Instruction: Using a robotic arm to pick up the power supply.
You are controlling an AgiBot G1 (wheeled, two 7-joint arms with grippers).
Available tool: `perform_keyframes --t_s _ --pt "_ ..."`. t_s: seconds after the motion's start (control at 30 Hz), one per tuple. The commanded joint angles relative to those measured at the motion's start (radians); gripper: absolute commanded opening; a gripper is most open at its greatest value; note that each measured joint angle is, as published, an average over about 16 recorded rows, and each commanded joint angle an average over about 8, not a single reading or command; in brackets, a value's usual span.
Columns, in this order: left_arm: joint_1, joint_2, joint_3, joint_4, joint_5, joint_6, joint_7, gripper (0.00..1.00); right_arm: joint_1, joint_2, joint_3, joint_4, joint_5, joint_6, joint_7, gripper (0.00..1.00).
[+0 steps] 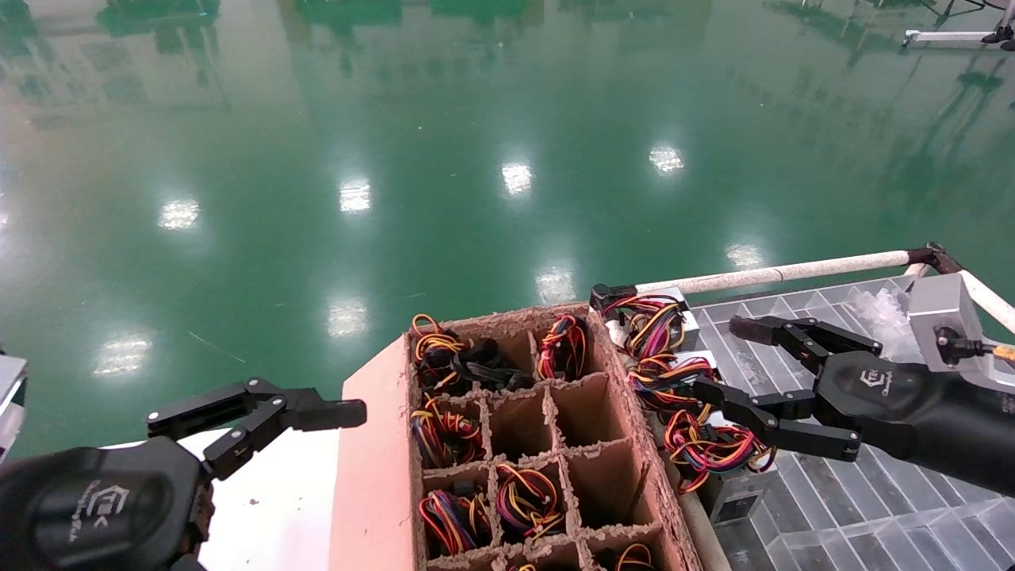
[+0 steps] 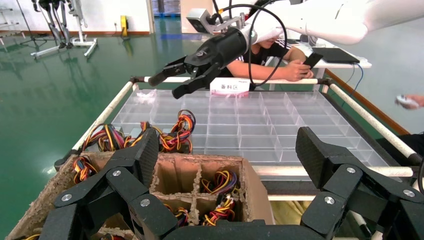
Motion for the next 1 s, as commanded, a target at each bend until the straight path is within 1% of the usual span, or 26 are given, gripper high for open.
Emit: perform_keyframes --t_s 0.03,0.9,1.0 --pt "0.000 0.000 0.000 0.000 0.000 0.000 0.000 1.00 -0.004 0.002 -0.003 0.020 0.010 -0.003 0.005 1.00" --pt "0.000 0.000 0.001 0.000 -0.001 0.000 0.001 1.00 -0.054 0.024 -0.038 0.285 0.147 -0.043 0.067 1.00" --pt "0.000 0.000 0.001 0.000 -0.001 0.000 0.001 1.00 -0.057 0.026 -0.040 0.301 0.155 -0.046 0.071 1.00"
